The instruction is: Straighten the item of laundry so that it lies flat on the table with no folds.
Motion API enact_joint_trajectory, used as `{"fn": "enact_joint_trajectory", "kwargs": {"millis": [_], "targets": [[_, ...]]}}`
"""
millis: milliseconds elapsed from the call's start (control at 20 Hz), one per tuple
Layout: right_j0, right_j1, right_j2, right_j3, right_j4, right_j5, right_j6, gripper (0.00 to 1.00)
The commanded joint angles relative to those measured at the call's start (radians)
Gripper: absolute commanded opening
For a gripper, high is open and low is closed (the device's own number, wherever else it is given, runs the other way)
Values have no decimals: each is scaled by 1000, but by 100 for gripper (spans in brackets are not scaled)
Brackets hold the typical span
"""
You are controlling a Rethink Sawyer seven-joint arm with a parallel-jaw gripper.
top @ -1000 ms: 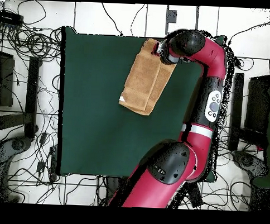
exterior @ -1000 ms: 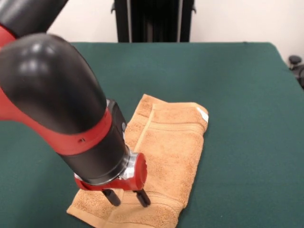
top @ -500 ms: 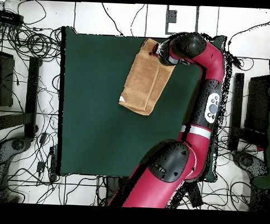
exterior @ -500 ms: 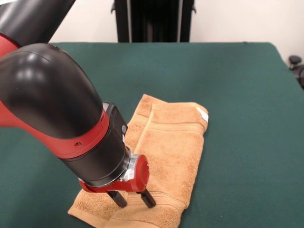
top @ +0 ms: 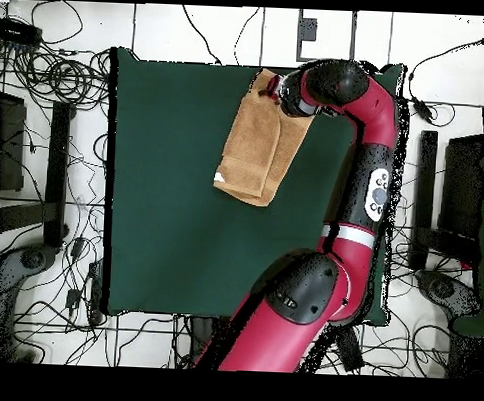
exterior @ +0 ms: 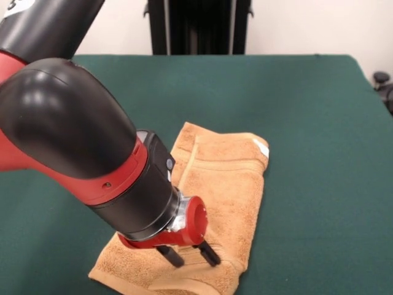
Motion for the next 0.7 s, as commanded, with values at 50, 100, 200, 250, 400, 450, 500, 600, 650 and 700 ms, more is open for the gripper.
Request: {"fn": "enact_joint_trajectory", "kwargs": {"millis": [50,100,200,250,400,450,500,600,650,700], "targets": [[40,48,54,130,68,6,-112,100],[42,48,54,128,74,13,-112,100],[44,46,54,127,91,28,-110,100],[46,45,52,126,97,30,-111,100],[47,44,44,131,114,26,-110,100],[50,46,44,126,116,29,-111,100],[51,45,42,126,119,29,-112,100],[53,48,41,121,124,30,-114,100],[55,52,44,115,123,32,-117,100],[54,49,39,122,128,27,-117,100]]}}
